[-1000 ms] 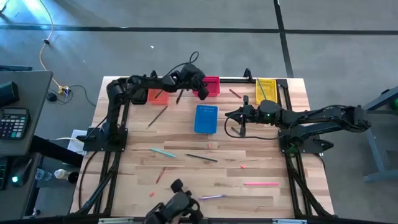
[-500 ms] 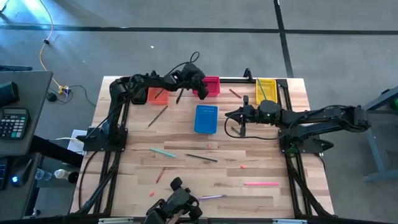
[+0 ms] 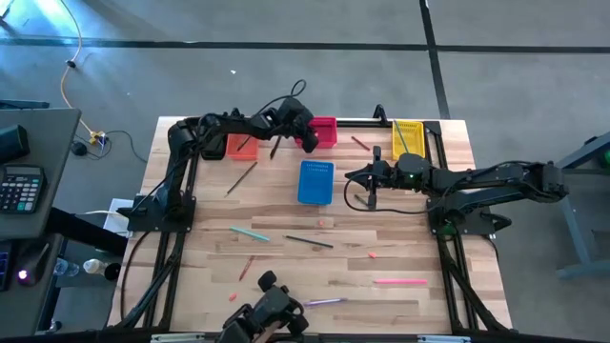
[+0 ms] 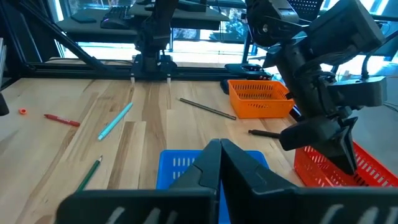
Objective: Sort crayons/erasers/pens/pencils in bins
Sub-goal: Put the black pen into the blue bin
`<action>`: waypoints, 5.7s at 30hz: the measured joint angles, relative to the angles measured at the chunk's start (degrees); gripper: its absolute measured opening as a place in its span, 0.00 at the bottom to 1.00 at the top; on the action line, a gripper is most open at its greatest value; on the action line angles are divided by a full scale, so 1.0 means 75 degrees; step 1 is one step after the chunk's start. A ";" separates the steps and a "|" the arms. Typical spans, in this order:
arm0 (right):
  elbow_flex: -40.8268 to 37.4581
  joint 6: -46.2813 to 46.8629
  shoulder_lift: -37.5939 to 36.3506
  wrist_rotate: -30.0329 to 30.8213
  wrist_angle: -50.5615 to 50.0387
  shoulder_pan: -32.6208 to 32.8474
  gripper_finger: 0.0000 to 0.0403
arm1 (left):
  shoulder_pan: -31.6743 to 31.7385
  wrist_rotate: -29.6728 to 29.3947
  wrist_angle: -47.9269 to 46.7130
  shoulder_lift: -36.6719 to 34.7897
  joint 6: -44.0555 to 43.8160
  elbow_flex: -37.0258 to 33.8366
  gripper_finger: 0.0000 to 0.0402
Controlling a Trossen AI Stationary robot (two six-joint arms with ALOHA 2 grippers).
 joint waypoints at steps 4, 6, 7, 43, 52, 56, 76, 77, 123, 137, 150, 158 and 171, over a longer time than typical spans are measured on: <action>0.0000 0.0015 0.0000 0.0000 0.0000 0.0000 0.00 | 0.0015 0.0004 -0.0003 -0.0006 0.0032 0.0000 0.14; 0.0000 0.0017 0.0000 -0.0003 0.0000 0.0001 0.00 | 0.0015 -0.0004 -0.0022 -0.0032 0.0218 -0.0003 0.14; 0.0000 0.0017 0.0000 -0.0003 0.0000 0.0001 0.00 | 0.0012 -0.0016 -0.0048 -0.0081 0.0297 -0.0010 0.14; -0.0003 0.0000 0.0000 0.0070 -0.0060 0.0000 0.00 | -0.0982 -0.0543 0.3485 -0.2486 0.0776 -0.3462 0.00; -0.0003 -0.0006 0.0000 0.0555 -0.0052 0.0000 0.00 | -0.1396 -0.0573 0.4306 -0.3266 0.0699 -0.4605 0.00; -0.0003 -0.0006 0.0000 0.0699 -0.0055 0.0000 0.00 | -0.1627 -0.0574 0.4534 -0.3667 0.0634 -0.5108 0.00; -0.0003 0.0052 0.0000 0.0699 -0.0052 0.0000 0.00 | -0.2139 -0.0581 0.6249 -0.5071 0.0379 -0.7509 0.00; -0.0003 0.0052 0.0000 0.0699 -0.0052 0.0000 0.00 | -0.2142 -0.0578 0.6275 -0.5139 0.0359 -0.7605 0.00; -0.0006 0.0460 -0.0003 0.0699 0.0105 0.0002 0.00 | -0.2066 -0.0925 0.9264 -0.5931 0.0171 -1.0147 0.00; 0.0264 0.0698 0.0000 0.0882 -0.0861 0.0003 0.00 | -0.2066 -0.0925 0.9620 -0.5931 -0.0028 -1.0145 0.00; 0.2587 0.0658 -0.0002 0.1827 -0.5411 0.0000 0.00 | -0.2066 -0.0946 0.9620 -0.5928 -0.0025 -1.0142 0.00; 0.2693 0.0696 0.0128 0.1208 -0.5616 -0.0220 0.00 | -0.2069 -0.1049 0.9621 -0.5928 -0.0031 -1.0126 0.00; 0.3554 0.1066 0.0371 0.1466 -0.8692 -0.0522 0.00 | -0.2072 -0.0922 0.9508 -0.5925 -0.0083 -1.0124 0.00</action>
